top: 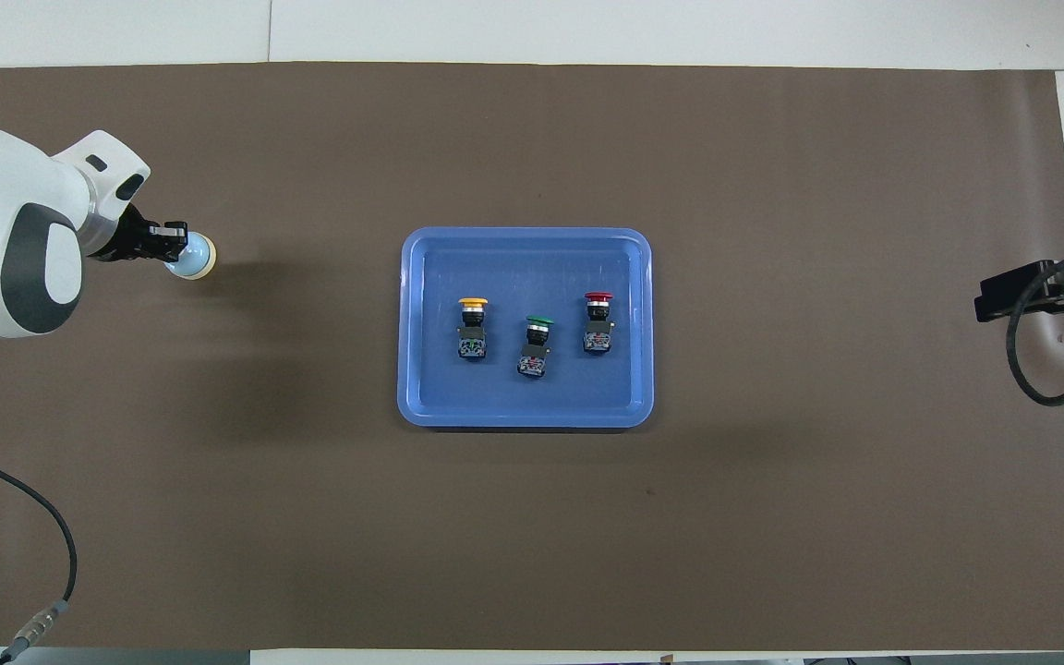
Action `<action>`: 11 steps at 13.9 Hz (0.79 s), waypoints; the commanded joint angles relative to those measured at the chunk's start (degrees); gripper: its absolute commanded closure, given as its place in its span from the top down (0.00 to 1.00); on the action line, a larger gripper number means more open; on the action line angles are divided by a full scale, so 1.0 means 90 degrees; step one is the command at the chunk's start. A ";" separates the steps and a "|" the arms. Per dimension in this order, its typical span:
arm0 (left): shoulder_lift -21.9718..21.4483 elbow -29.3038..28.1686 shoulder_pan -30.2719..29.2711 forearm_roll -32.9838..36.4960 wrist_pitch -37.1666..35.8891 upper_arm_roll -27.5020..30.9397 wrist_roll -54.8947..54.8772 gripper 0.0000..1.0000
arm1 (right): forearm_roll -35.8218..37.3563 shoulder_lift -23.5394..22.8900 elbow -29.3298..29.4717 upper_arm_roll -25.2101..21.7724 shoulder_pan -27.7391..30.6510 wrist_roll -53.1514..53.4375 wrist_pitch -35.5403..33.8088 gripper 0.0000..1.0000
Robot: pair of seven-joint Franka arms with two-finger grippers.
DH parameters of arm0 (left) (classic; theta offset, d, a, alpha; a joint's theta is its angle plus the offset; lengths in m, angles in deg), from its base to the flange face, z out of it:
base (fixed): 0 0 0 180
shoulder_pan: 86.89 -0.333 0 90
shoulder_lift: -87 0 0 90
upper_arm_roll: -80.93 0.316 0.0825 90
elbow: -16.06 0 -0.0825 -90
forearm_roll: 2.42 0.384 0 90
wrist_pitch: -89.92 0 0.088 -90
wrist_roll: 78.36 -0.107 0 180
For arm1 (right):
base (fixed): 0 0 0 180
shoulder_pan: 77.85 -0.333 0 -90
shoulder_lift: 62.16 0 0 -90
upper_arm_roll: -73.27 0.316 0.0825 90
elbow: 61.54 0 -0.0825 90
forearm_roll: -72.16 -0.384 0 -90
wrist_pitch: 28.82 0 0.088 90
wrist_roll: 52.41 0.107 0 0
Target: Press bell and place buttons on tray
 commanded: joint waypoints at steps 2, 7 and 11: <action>-0.0886 0.0539 -0.0008 0.0021 -0.1437 0.0027 0.0042 0.22 | -0.0058 0.0052 -0.0017 0.0035 0.0048 -0.0178 -0.0007 1.00; -0.2301 0.0521 -0.0008 0.0021 -0.2434 0.0036 0.0101 1.00 | -0.0058 0.0052 -0.0017 0.0035 0.0057 -0.0178 -0.0007 1.00; -0.2938 0.0521 -0.0008 0.0021 -0.3324 0.0037 0.0062 1.00 | -0.0058 0.0052 -0.0017 0.0035 0.0057 -0.0168 -0.0007 1.00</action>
